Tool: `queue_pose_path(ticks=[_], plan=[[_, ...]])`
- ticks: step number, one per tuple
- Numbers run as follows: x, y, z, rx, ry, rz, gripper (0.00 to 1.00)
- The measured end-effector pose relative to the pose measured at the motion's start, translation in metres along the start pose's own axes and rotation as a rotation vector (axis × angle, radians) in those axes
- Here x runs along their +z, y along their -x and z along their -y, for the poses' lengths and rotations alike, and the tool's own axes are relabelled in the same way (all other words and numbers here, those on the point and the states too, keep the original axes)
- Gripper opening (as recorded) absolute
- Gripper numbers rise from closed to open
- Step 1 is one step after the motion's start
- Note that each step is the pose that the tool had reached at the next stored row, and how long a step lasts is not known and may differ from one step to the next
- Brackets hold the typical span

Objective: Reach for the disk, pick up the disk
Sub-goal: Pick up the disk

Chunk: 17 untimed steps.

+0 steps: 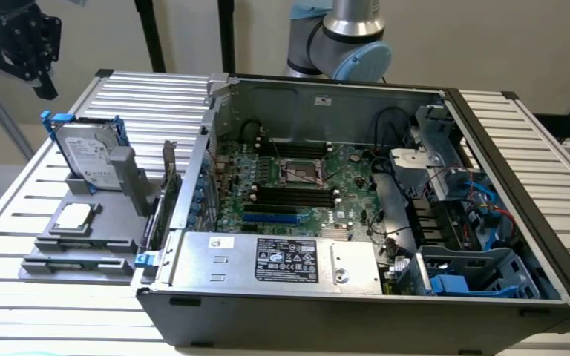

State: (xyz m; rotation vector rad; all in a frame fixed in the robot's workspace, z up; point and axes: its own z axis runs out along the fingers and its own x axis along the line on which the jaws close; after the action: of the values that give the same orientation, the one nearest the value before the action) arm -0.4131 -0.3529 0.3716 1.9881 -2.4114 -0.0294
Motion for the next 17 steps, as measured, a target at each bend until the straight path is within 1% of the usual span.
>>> queue_pose_path(ticks=[7,9,13,15,16,17], plan=[[0.0020,0.0000,0.0000,-0.126,0.0003,-0.0008,0.11],[0.0021,0.0001,0.0003,-0.140,0.0002,-0.0006,0.11],[0.0020,0.0001,0.0005,-0.141,0.0004,-0.0007,0.12],[0.0022,0.0001,0.0005,-0.141,0.0003,-0.0007,0.24],[0.0026,0.0001,0.0007,-0.141,0.0002,-0.0006,0.24],[0.0032,0.0001,0.0007,-0.141,0.0003,-0.0006,0.30]])
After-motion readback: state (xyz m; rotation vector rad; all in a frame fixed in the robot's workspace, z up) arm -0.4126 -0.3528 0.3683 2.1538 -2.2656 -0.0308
